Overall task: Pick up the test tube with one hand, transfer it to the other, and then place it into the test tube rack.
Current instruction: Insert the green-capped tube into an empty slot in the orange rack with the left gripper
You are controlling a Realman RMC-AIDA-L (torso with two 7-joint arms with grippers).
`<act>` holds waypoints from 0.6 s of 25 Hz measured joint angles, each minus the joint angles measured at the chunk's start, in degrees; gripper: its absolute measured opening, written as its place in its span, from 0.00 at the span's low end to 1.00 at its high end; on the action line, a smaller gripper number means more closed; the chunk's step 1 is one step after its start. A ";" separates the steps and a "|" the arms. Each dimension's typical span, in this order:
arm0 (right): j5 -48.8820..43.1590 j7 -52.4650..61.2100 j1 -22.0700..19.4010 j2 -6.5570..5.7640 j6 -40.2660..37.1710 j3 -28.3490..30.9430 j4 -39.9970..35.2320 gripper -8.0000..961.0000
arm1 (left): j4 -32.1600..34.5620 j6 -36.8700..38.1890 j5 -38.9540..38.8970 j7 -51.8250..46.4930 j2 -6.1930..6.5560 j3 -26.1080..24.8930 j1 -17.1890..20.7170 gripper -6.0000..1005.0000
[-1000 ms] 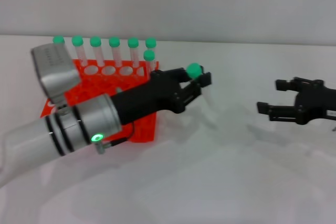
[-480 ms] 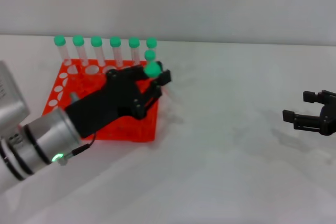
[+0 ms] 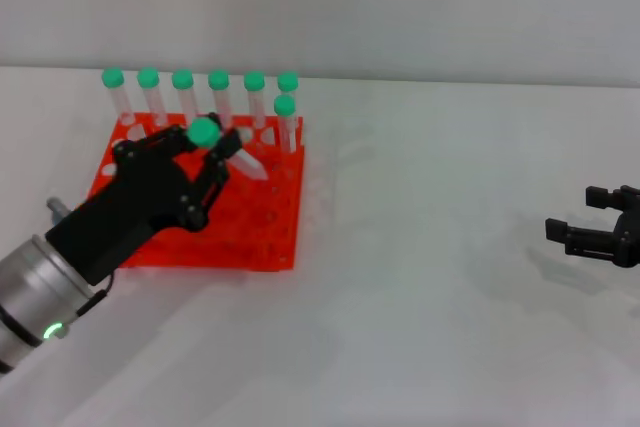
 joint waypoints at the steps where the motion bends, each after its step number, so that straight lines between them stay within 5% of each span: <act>1: 0.00 0.00 0.21 0.00 -0.07 0.00 0.49 0.90 | -0.15 -0.20 -0.90 1.17 0.00 0.00 0.39 0.22; 15: 0.01 -0.23 3.32 0.21 -2.73 -0.36 5.17 0.90 | -0.09 -9.25 -2.18 4.44 0.63 -1.89 -2.69 0.22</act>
